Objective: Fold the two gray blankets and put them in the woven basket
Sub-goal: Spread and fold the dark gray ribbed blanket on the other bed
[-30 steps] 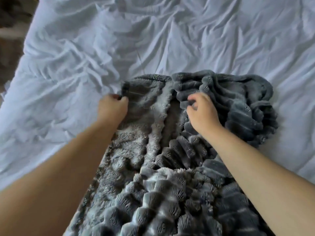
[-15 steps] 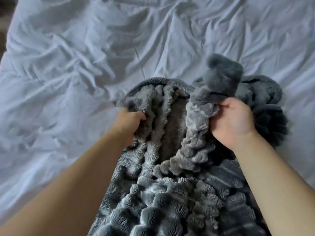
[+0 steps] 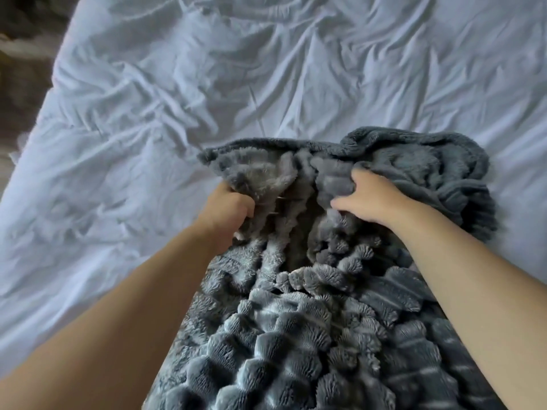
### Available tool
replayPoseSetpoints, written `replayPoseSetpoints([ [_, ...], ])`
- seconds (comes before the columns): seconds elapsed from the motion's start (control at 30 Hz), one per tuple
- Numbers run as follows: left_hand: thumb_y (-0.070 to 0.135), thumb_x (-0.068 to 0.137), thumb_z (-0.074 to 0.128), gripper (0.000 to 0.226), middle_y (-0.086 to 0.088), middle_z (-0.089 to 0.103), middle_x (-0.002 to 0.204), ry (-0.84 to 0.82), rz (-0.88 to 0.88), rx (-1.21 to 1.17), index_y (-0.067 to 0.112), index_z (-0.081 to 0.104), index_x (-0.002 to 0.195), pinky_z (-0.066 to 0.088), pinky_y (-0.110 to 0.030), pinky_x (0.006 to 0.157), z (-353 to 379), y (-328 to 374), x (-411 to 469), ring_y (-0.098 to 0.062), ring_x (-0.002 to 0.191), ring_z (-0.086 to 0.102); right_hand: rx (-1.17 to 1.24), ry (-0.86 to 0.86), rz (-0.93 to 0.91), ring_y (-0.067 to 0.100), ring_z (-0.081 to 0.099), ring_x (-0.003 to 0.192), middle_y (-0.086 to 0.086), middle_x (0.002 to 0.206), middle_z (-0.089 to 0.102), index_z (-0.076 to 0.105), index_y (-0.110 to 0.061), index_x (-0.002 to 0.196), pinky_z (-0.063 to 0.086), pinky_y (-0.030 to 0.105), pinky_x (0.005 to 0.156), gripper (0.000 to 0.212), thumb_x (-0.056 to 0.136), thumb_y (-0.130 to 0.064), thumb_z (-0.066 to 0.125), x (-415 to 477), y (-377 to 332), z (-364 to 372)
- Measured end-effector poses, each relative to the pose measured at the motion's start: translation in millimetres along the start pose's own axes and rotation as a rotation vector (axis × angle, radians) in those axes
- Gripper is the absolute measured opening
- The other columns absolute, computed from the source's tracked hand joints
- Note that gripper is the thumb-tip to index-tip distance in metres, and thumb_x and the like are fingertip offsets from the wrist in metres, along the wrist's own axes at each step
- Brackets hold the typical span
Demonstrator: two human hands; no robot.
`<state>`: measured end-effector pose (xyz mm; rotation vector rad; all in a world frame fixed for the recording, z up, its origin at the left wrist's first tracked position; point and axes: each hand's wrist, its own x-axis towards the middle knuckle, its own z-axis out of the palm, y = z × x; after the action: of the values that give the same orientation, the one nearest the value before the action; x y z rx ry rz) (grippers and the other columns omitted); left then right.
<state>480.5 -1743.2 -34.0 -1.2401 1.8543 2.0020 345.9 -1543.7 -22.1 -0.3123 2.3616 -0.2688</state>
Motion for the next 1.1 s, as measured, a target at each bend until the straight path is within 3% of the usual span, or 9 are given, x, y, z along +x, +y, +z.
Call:
replayPoseSetpoints([
  [0.1,-0.005,0.063,0.04,0.01,-0.01,0.051,0.055,-0.063,-0.13,-0.326,0.002,0.047,0.061,0.047,-0.028,0.053,4,23,-22,-0.025,0.05,0.055,0.052,-0.033,-0.091,0.018,0.059,0.083,-0.002,0.098,0.063,0.057,-0.029,0.081,0.032,0.023,0.053,0.012,0.083,-0.031,0.069,-24,1,-6],
  [0.23,0.018,0.063,0.05,0.025,-0.013,0.053,0.074,-0.224,-0.106,-0.485,0.004,0.058,0.082,0.041,-0.03,0.058,7,48,-49,-0.028,0.063,0.052,0.122,0.19,-0.369,0.01,0.053,0.094,-0.016,0.094,0.057,0.063,-0.033,0.076,0.036,0.015,0.077,0.032,0.072,-0.001,0.067,-81,-6,-16],
  [0.37,0.046,0.085,0.055,0.041,-0.01,0.072,0.082,-0.312,-0.047,-0.388,0.011,0.076,0.08,0.057,-0.03,0.065,10,66,-83,-0.023,0.069,0.069,0.21,0.336,-0.465,-0.003,0.052,0.082,-0.02,0.084,0.058,0.066,-0.032,0.084,0.033,-0.003,0.072,0.029,0.072,-0.007,0.075,-152,-16,-18],
  [0.53,0.043,0.089,0.058,0.041,-0.006,0.062,0.049,-0.107,0.157,-0.164,0.014,0.065,0.06,0.036,-0.016,0.039,12,100,-151,-0.02,0.039,0.053,0.414,0.375,-0.534,-0.015,0.059,0.083,-0.037,0.084,0.064,0.064,-0.055,0.075,0.038,-0.002,0.069,0.047,0.081,-0.009,0.072,-231,-34,-42],
  [0.67,0.045,0.086,0.058,0.037,-0.008,0.071,0.06,-0.163,0.405,-0.095,0.021,0.075,0.064,0.051,-0.024,0.048,8,167,-224,-0.022,0.053,0.067,0.641,0.372,-0.697,-0.011,0.063,0.078,-0.014,0.081,0.072,0.07,-0.041,0.076,0.044,0.002,0.071,0.049,0.08,0.008,0.066,-303,-61,-100],
  [0.77,0.052,0.069,0.067,0.032,-0.018,0.074,0.091,-0.192,0.588,-0.108,0.025,0.075,0.083,0.059,-0.05,0.075,8,227,-285,-0.036,0.085,0.071,1.094,0.318,-0.974,0.008,0.069,0.082,0.0,0.085,0.074,0.077,-0.025,0.083,0.054,0.02,0.075,0.021,0.077,-0.008,0.065,-359,-78,-150],
  [0.83,0.047,0.067,0.068,0.023,-0.011,0.075,0.088,-0.246,0.719,-0.102,0.031,0.076,0.081,0.06,-0.046,0.075,10,257,-324,-0.03,0.084,0.072,1.388,0.195,-1.071,0.021,0.071,0.085,0.008,0.092,0.075,0.076,-0.019,0.093,0.056,0.032,0.074,0.018,0.077,-0.019,0.066,-385,-84,-175],
  [1.0,0.006,0.078,0.056,0.029,-0.001,0.073,0.069,-0.358,0.829,0.0,0.028,0.075,0.074,0.057,-0.027,0.065,17,276,-384,-0.016,0.068,0.07,1.175,0.565,-0.716,0.026,0.071,0.086,0.008,0.087,0.074,0.072,-0.015,0.085,0.056,0.04,0.076,0.012,0.083,-0.017,0.061,-408,-85,-194],
  [1.1,0.019,0.078,0.061,0.012,-0.01,0.074,0.081,-0.317,0.757,-0.027,0.019,0.072,0.072,0.057,-0.041,0.082,22,264,-397,-0.028,0.082,0.072,0.938,0.693,-0.64,0.011,0.065,0.066,-0.003,0.067,0.067,0.064,-0.017,0.078,0.05,0.027,0.057,0.011,0.076,-0.028,0.065,-423,-75,-190],
])
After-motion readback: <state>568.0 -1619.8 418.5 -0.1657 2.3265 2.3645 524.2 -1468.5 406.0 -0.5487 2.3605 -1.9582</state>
